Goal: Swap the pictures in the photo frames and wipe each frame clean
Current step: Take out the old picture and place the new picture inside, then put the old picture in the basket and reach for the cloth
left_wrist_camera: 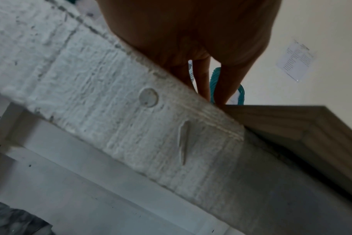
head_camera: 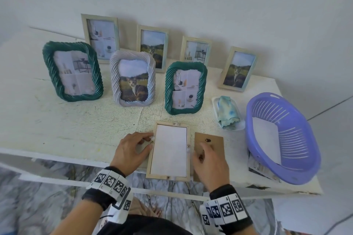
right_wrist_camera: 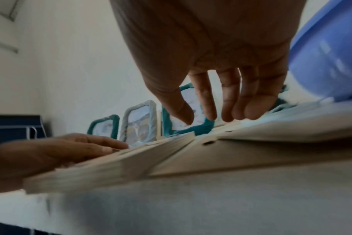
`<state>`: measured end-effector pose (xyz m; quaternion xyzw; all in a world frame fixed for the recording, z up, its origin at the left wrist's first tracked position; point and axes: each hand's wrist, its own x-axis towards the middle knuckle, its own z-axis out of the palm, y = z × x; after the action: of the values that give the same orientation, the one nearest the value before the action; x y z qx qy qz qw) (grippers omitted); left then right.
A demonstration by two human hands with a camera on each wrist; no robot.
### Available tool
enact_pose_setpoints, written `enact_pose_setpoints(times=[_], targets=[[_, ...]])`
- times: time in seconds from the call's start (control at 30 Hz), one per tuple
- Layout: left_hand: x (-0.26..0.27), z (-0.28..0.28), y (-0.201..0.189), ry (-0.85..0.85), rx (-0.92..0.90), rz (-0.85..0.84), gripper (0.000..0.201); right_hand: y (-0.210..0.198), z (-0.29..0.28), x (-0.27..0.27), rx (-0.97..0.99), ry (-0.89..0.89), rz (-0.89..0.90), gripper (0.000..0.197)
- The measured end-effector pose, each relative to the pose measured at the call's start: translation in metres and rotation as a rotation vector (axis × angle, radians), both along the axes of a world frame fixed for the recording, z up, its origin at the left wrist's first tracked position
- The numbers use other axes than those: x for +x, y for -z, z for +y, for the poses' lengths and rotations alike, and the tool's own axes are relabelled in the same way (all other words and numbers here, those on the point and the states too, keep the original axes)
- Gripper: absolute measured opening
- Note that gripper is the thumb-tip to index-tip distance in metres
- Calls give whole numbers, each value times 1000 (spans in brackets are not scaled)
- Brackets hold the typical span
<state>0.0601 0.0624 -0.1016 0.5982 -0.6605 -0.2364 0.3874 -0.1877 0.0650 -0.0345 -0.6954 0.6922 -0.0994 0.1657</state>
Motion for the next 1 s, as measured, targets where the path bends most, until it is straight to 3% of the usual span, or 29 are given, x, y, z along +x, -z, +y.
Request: enact_pose_setpoints(times=[0.17,0.37,0.47,0.6,0.73,1.0], targets=[[1,-1,4,-6,-9,-10,43,10,10,-35,83,114,222,52],[3,-3,5,1,1,-13,44,12,7,-48,132,180,10,45],[3,-4,6,4,8,4,43,2,1,-45,61,262,-106,42],[3,-4,6,-2,2,2,42,-10,2,-13,-70,117,-173,38],[3,-4,5,6,14,-7,44,-4,4,28,-13,-46,-88,44],[3,-5,5,19,14,-9,46,12,4,56,-69,-74,57,49]])
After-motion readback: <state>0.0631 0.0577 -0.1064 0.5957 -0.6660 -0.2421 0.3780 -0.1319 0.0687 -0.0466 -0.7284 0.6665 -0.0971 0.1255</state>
